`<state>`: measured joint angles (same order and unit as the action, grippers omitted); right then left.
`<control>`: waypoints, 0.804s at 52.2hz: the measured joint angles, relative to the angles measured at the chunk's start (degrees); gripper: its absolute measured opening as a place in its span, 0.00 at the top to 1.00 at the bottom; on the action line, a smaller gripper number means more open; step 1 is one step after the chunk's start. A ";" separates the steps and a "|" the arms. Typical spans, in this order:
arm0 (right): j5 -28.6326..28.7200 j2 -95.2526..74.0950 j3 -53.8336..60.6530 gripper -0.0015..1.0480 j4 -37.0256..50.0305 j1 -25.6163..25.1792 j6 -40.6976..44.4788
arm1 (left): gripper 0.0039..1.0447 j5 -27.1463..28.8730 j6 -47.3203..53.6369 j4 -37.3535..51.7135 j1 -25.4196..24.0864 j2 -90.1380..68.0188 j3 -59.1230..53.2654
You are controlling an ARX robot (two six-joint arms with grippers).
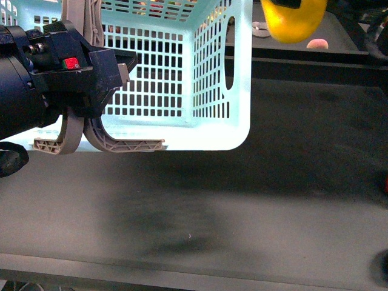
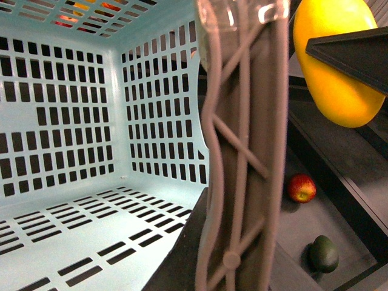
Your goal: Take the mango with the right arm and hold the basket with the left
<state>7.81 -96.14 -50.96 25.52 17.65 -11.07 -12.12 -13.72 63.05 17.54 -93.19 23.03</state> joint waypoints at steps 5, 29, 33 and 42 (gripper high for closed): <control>-1.36 -0.72 -1.31 0.40 -0.94 2.03 1.01 | 0.95 0.00 -0.02 0.00 0.00 0.00 0.00; -8.20 -10.05 -8.13 0.40 -0.76 10.21 1.84 | 0.95 -0.07 0.00 0.00 0.00 0.00 0.00; -9.25 -11.78 -8.90 0.40 -0.42 11.10 1.20 | 0.95 -0.02 -0.02 0.00 0.00 0.00 0.00; -10.51 -14.93 -10.78 0.40 0.07 12.04 -0.33 | 0.95 0.00 0.00 0.00 0.00 0.00 0.02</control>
<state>-2.70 -111.07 -61.73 25.58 29.69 -11.40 -12.12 -13.72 63.05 17.54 -93.19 23.05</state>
